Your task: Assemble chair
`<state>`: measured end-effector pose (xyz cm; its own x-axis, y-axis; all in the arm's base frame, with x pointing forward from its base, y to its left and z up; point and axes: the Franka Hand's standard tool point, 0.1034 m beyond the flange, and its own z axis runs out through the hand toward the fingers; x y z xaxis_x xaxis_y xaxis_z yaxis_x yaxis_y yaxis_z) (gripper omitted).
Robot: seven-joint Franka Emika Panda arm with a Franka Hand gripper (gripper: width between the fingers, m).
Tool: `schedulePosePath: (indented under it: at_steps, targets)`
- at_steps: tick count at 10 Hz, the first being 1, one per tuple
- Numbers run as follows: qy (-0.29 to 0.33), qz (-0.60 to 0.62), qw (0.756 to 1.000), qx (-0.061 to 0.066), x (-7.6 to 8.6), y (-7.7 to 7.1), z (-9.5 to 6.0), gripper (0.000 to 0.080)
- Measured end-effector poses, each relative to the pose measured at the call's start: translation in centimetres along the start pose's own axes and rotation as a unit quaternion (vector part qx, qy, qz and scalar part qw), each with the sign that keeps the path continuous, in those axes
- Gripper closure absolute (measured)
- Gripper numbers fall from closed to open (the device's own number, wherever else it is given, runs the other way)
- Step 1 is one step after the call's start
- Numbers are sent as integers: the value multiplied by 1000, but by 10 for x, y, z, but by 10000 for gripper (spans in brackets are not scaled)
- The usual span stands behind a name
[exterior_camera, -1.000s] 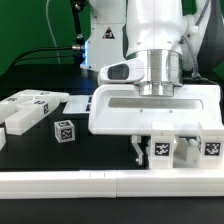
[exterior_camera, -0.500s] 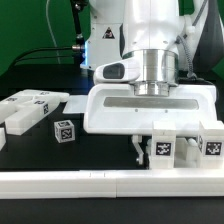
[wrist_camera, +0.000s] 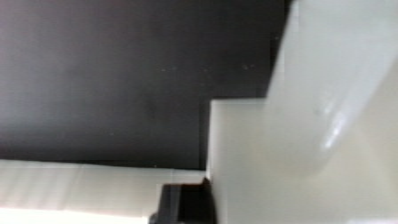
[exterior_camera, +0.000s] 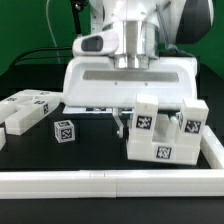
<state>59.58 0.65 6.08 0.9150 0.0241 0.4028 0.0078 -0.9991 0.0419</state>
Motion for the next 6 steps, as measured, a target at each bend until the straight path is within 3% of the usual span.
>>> schedulePosePath:
  at_steps: [1,2,3,6]
  targets:
    - [-64,11,998,27,-5,-10,-12,770]
    - [-113,15,993,41,-1,-14,-21,770]
    - [-141,16,989,41,2,-16,-17,770]
    - [-250,23,966,63,-10,-23,-19,770]
